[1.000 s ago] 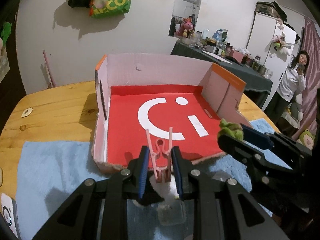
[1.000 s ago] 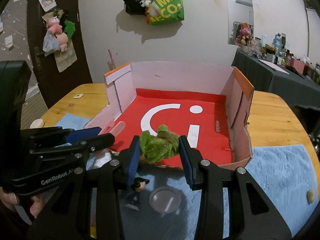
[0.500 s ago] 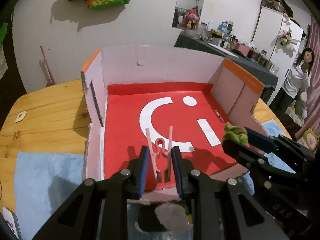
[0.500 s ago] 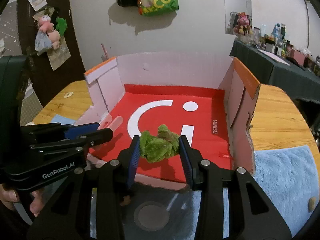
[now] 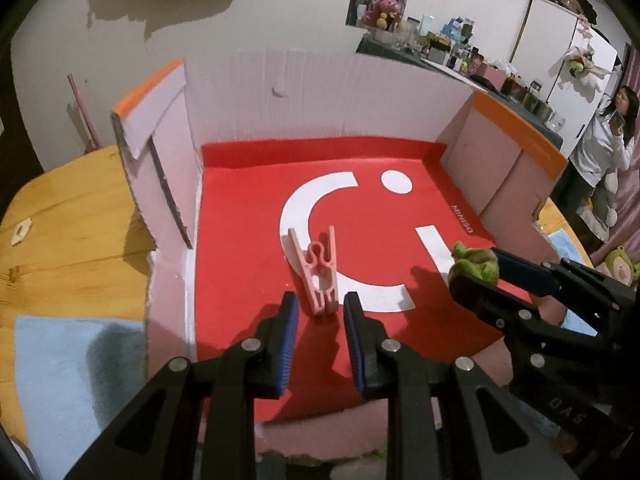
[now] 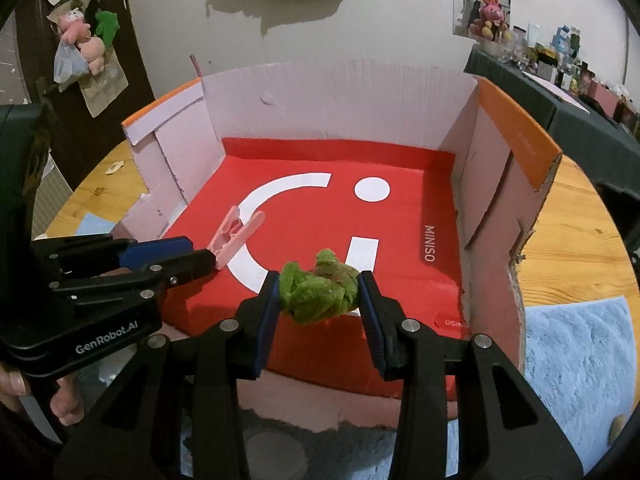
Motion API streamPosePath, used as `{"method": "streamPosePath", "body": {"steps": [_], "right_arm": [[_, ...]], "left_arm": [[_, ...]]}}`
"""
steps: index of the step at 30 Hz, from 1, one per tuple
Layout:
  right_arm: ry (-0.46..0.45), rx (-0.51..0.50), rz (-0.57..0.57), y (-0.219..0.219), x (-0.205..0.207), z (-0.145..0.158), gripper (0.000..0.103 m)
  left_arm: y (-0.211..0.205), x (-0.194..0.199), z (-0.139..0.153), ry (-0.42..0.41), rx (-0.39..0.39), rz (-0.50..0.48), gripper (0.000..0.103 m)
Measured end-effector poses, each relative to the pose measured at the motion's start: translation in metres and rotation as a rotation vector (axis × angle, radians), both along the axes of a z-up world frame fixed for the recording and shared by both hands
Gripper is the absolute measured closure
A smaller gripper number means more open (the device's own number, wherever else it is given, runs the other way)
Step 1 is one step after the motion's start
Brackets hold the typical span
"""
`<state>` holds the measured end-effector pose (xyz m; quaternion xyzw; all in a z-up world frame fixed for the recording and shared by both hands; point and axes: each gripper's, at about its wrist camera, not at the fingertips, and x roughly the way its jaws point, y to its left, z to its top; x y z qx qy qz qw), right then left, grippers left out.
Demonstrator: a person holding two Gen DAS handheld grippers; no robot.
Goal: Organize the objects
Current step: 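Lift the pink clip with the left gripper while the right gripper carries the green toy into the red box, then open the right gripper to drop the green toy while the left gripper releases the pink clip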
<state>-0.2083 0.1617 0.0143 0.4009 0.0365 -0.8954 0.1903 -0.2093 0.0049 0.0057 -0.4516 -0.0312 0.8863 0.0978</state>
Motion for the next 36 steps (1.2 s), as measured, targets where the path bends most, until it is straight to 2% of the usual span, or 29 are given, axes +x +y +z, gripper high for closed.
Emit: {"method": "streamPosePath", "body": {"steps": [4,11,21,22,23,36], "right_arm": [[-0.031,0.013,-0.006,-0.001,-0.007,-0.009,0.066],[-0.072,0.049,-0.005,-0.006,-0.014,-0.019,0.064],[-0.064,0.07,-0.008,-0.01,-0.012,-0.021,0.063],[-0.064,0.071,-0.008,-0.01,-0.012,-0.021,0.063],[-0.062,0.071,-0.008,-0.01,-0.011,-0.021,0.063],[-0.054,0.095,-0.008,-0.01,-0.013,-0.021,0.064]], "left_arm": [[-0.002,-0.006,-0.007,-0.022,0.012,0.0,0.079],[0.004,-0.008,-0.007,-0.019,-0.034,-0.007,0.079],[0.008,-0.016,-0.007,-0.014,-0.055,0.009,0.079],[0.009,-0.016,-0.008,-0.005,-0.062,0.016,0.085],[0.01,-0.016,-0.008,0.002,-0.067,0.017,0.084],[0.009,-0.014,-0.008,-0.013,-0.016,0.009,0.084]]}}
